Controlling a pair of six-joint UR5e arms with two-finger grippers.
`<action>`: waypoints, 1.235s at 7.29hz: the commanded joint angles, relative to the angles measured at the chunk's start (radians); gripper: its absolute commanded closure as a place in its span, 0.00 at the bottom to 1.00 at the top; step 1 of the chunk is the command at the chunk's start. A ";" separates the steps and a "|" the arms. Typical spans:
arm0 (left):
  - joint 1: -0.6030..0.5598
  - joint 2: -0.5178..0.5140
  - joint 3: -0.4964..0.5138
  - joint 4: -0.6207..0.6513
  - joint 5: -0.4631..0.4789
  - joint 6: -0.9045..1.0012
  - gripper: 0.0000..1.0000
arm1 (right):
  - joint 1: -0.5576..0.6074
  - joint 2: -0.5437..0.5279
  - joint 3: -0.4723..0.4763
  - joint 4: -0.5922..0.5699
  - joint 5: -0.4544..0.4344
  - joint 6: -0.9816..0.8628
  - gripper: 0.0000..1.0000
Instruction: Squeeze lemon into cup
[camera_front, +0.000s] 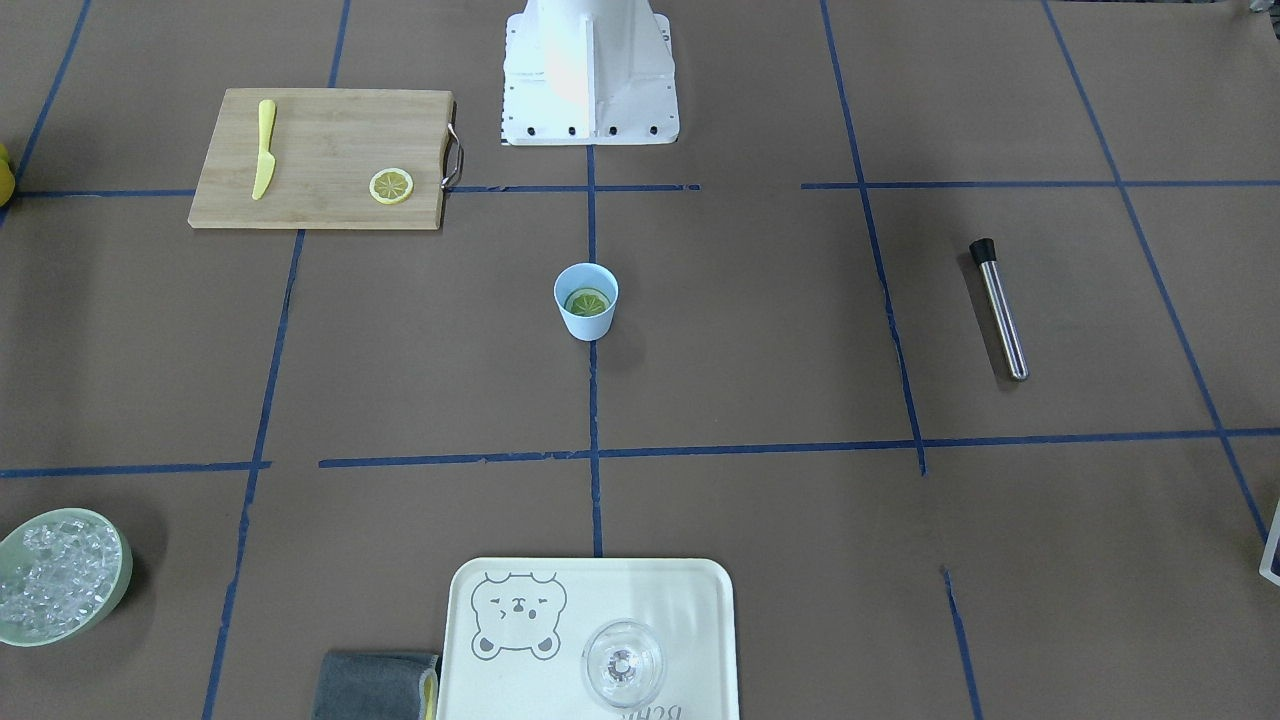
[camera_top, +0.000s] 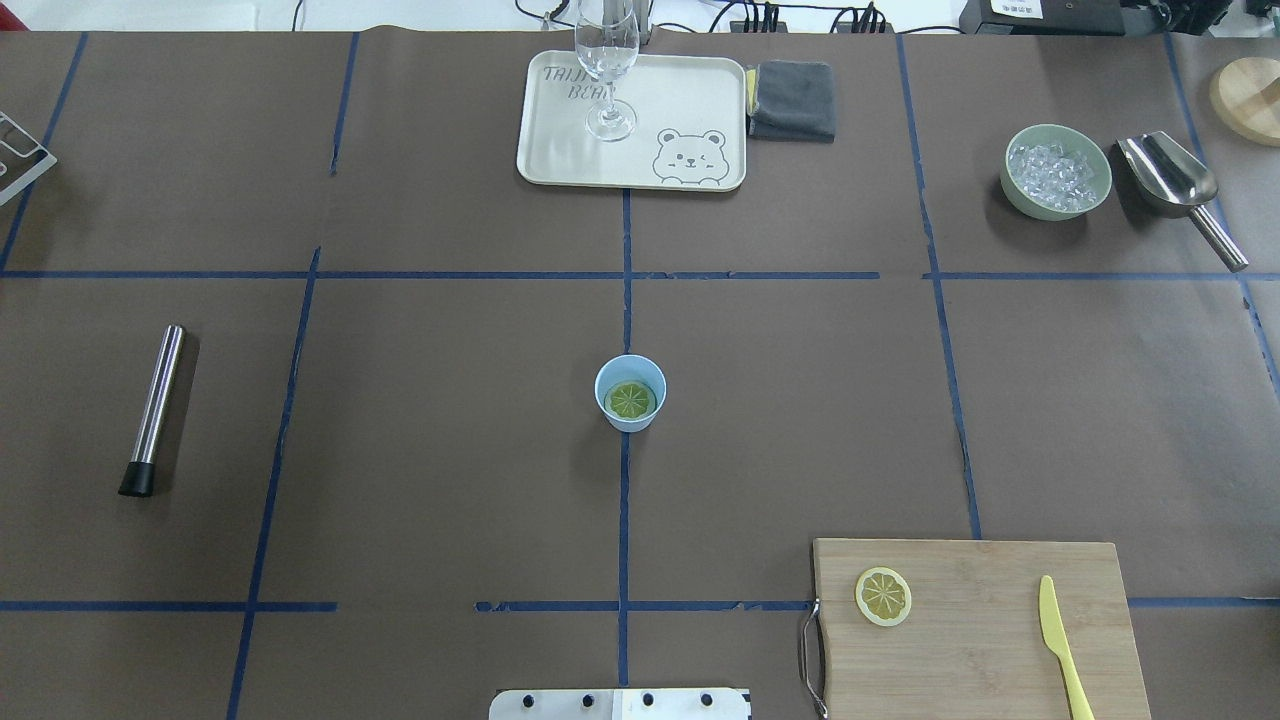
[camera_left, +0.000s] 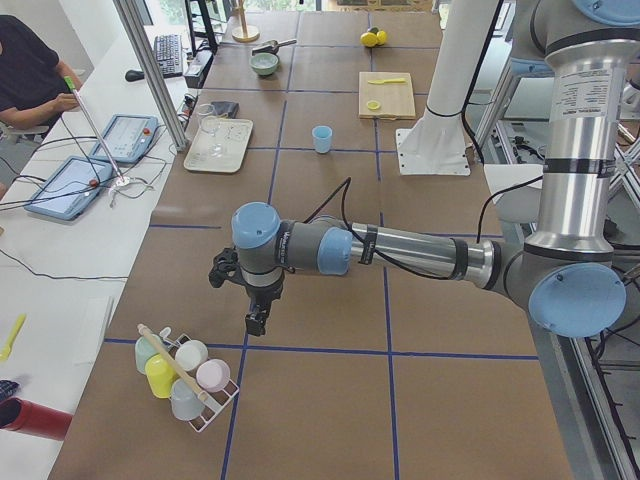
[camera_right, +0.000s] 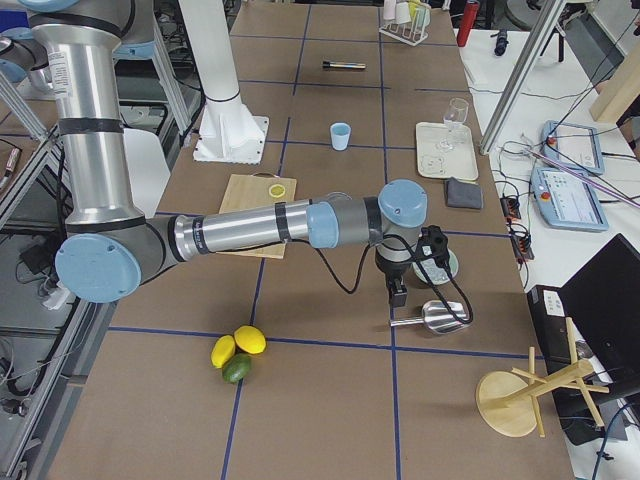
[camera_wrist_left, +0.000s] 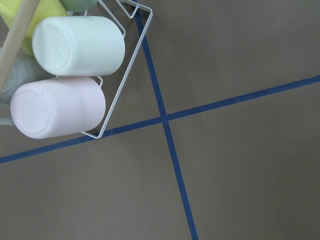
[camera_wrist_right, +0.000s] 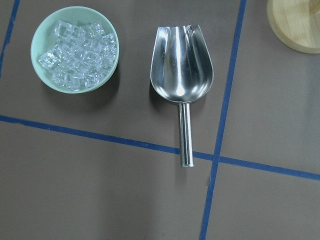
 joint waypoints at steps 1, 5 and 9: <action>0.000 0.021 0.002 -0.002 0.001 0.006 0.00 | 0.000 -0.002 -0.001 0.000 0.000 0.000 0.00; 0.000 0.086 0.011 -0.099 -0.002 0.009 0.00 | 0.000 -0.005 -0.009 0.000 0.000 0.000 0.00; 0.000 0.080 0.043 -0.088 -0.010 -0.111 0.00 | 0.000 -0.015 -0.013 0.000 0.000 -0.002 0.00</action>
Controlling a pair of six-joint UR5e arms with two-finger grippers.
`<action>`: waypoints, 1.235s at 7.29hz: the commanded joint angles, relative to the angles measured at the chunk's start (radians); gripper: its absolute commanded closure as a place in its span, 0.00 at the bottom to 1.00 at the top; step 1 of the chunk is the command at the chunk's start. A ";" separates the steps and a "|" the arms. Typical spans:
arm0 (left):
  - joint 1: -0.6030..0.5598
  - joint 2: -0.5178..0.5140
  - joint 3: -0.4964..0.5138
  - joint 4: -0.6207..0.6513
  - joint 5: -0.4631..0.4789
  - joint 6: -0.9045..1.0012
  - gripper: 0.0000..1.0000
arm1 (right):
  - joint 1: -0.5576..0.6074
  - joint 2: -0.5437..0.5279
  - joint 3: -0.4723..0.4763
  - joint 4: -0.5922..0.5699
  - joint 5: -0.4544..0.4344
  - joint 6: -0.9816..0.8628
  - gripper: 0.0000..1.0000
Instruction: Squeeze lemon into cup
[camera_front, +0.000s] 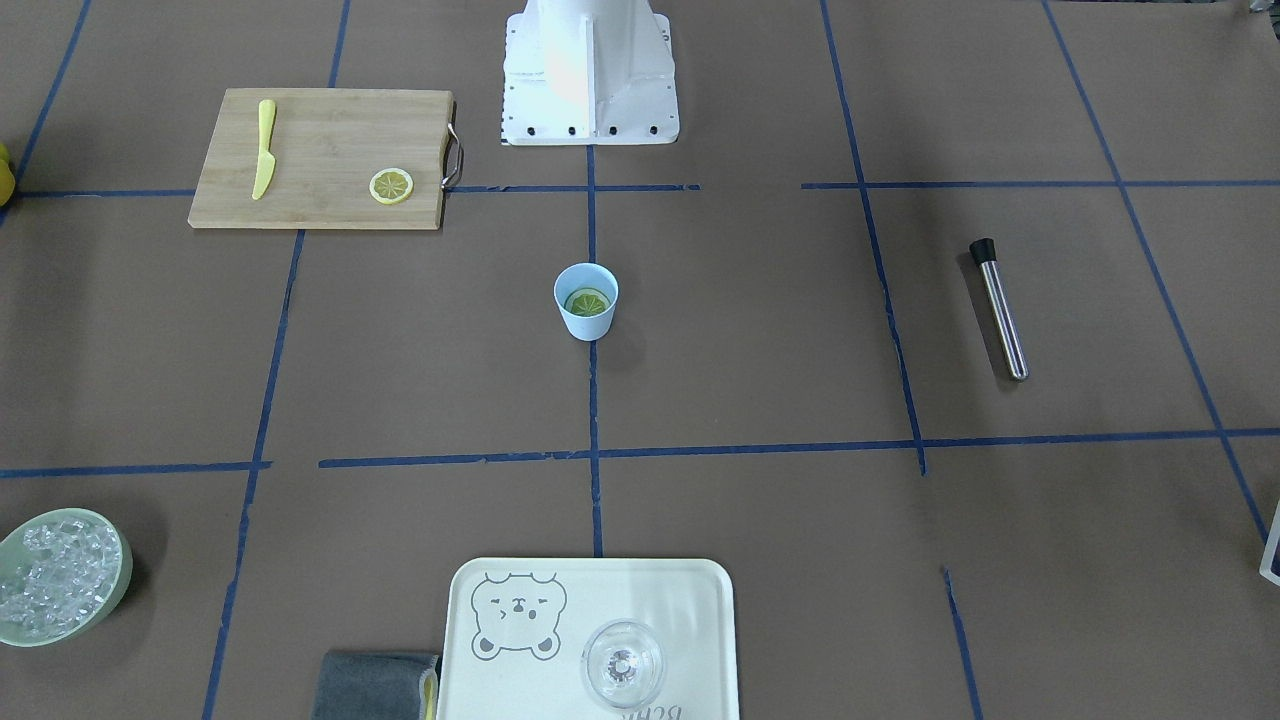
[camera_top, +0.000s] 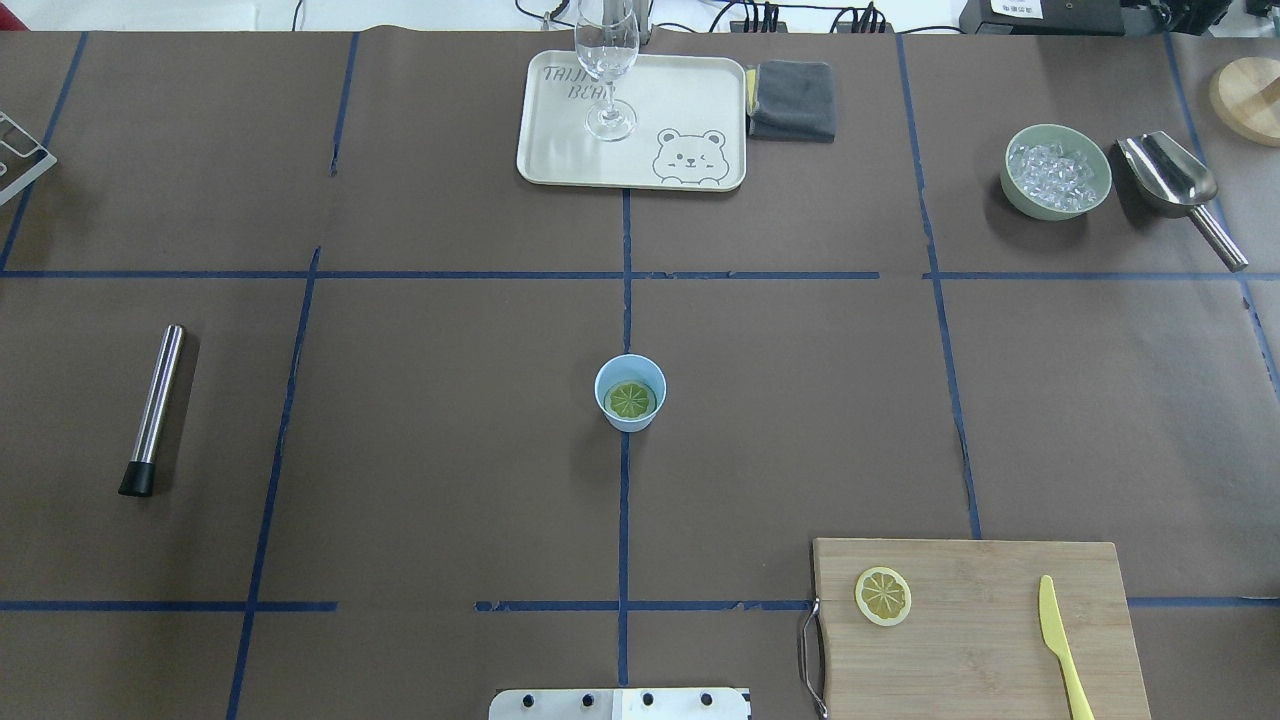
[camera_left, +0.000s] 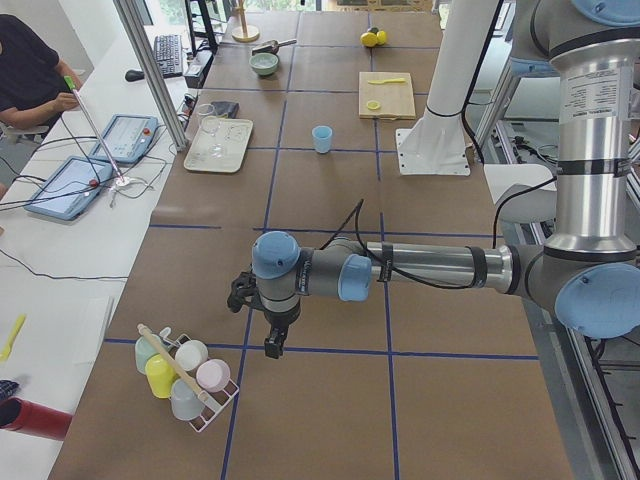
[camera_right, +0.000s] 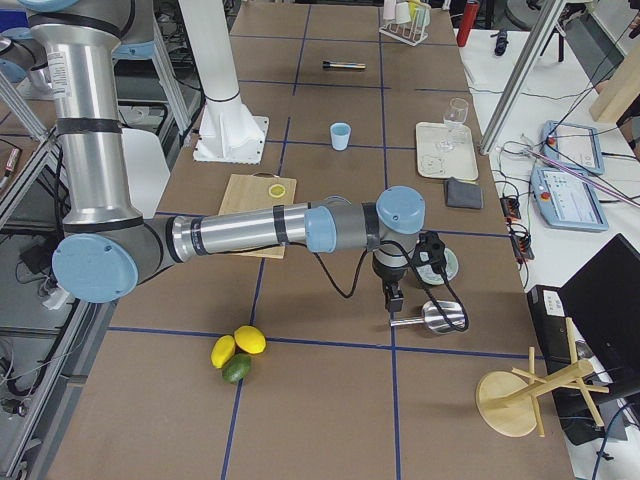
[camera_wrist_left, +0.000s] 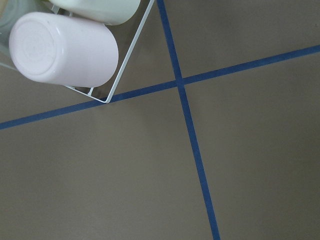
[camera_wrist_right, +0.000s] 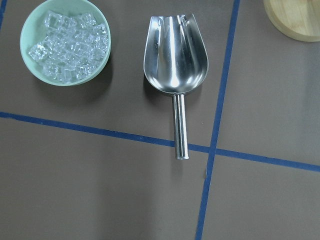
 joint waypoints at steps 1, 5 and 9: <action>0.002 -0.005 0.008 0.001 -0.002 -0.122 0.00 | 0.001 -0.010 0.000 0.002 -0.005 -0.002 0.00; 0.002 -0.004 0.003 -0.001 -0.002 -0.124 0.00 | 0.072 -0.093 -0.029 0.000 0.018 -0.002 0.00; 0.002 -0.004 0.001 -0.002 -0.002 -0.124 0.00 | 0.107 -0.128 -0.026 0.002 0.040 -0.003 0.00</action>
